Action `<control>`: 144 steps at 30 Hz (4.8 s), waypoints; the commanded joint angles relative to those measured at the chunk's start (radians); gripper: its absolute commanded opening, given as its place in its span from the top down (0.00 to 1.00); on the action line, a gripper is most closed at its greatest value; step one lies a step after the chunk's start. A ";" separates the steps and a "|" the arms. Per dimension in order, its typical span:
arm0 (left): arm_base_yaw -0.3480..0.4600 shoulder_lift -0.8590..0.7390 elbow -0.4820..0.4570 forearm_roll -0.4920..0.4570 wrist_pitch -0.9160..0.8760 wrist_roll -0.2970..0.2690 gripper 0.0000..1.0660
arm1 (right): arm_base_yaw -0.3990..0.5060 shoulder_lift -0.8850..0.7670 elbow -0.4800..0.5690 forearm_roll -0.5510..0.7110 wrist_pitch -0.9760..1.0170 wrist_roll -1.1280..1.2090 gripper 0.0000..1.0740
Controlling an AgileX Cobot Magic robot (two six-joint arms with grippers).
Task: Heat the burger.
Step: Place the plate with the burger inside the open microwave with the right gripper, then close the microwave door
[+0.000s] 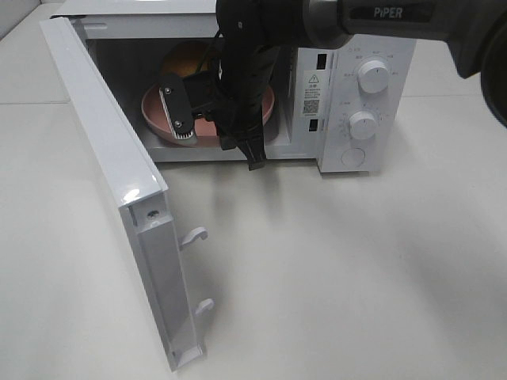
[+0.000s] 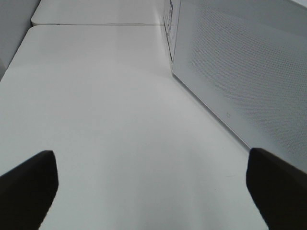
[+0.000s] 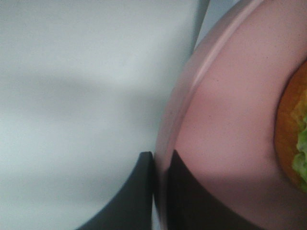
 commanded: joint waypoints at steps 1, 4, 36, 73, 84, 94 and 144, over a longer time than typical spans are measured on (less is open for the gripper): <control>0.002 -0.016 0.002 -0.008 -0.008 0.001 0.06 | -0.017 0.020 -0.077 -0.015 -0.027 0.026 1.00; 0.002 -0.016 0.002 -0.008 -0.008 -0.001 0.06 | -0.019 0.042 -0.123 -0.015 -0.025 0.036 1.00; 0.002 -0.016 0.002 -0.008 -0.008 -0.001 0.06 | -0.019 0.136 -0.236 0.001 -0.067 -0.027 1.00; 0.002 -0.016 0.002 -0.008 -0.008 -0.001 0.06 | -0.021 0.146 -0.236 0.004 -0.041 0.028 0.58; 0.002 -0.016 0.002 -0.008 -0.008 -0.001 0.06 | -0.019 0.126 -0.236 0.017 -0.004 0.050 0.32; 0.002 -0.016 0.002 -0.008 -0.008 -0.001 0.06 | -0.018 0.102 -0.236 0.029 0.035 0.075 0.32; 0.002 -0.016 0.002 -0.008 -0.008 -0.001 0.06 | -0.017 0.046 -0.229 0.081 0.356 0.066 0.32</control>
